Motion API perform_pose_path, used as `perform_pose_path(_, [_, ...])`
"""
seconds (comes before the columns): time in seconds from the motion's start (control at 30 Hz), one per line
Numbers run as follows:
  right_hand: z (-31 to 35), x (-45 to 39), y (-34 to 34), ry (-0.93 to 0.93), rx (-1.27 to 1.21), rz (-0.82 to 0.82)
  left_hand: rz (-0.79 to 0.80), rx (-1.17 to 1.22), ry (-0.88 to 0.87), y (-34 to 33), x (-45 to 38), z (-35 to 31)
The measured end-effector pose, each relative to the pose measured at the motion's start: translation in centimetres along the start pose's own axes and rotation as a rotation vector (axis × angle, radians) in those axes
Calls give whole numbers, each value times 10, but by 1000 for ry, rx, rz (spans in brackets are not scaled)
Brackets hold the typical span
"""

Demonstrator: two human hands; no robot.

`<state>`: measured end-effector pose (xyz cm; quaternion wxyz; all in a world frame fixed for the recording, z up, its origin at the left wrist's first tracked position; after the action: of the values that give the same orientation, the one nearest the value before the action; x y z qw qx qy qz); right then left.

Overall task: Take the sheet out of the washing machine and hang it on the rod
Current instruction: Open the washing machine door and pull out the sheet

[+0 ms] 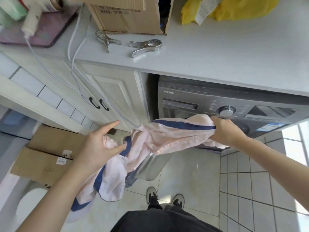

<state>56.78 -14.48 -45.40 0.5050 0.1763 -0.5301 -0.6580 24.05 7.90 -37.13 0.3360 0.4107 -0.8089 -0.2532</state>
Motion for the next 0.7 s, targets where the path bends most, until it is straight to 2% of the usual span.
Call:
perform_pose_path(0.2, [108,17,45,304,-51,-265,132,-105,-200,-42,15,-50])
perform_pose_path(0.37, [185,31,47,545,-190,-309,124,0,-315,-63,26,-95])
perform_pose_path(0.43, [195,37,47,556,-292,-334,49,-20,-366,-62,29,-100])
perform_pose_path(0.5, [187,45,51,545,-377,-379,-106,-61,-392,-52,27,-95])
perform_pose_path(0.57, [171,53,46,543,-448,-321,-74,29,-314,-47,21,-80])
perform_pose_path(0.63, [147,51,26,515,-483,-183,22,182,-275,-44,20,-73])
perform_pose_path(0.7, [123,36,-3,457,-416,-41,63,289,-286,-37,25,-76])
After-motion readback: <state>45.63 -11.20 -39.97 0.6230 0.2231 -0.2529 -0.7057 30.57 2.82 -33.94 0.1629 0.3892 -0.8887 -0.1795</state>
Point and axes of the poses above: each hand's wrist, its own x-axis away from the middle knuckle, its own y-axis out of the back of the hand, z = x × y, the point moved 6 cm from there along -x, towards the middle knuckle, and after that the axes turned 14 degrees about y, right-handed, at the moved point
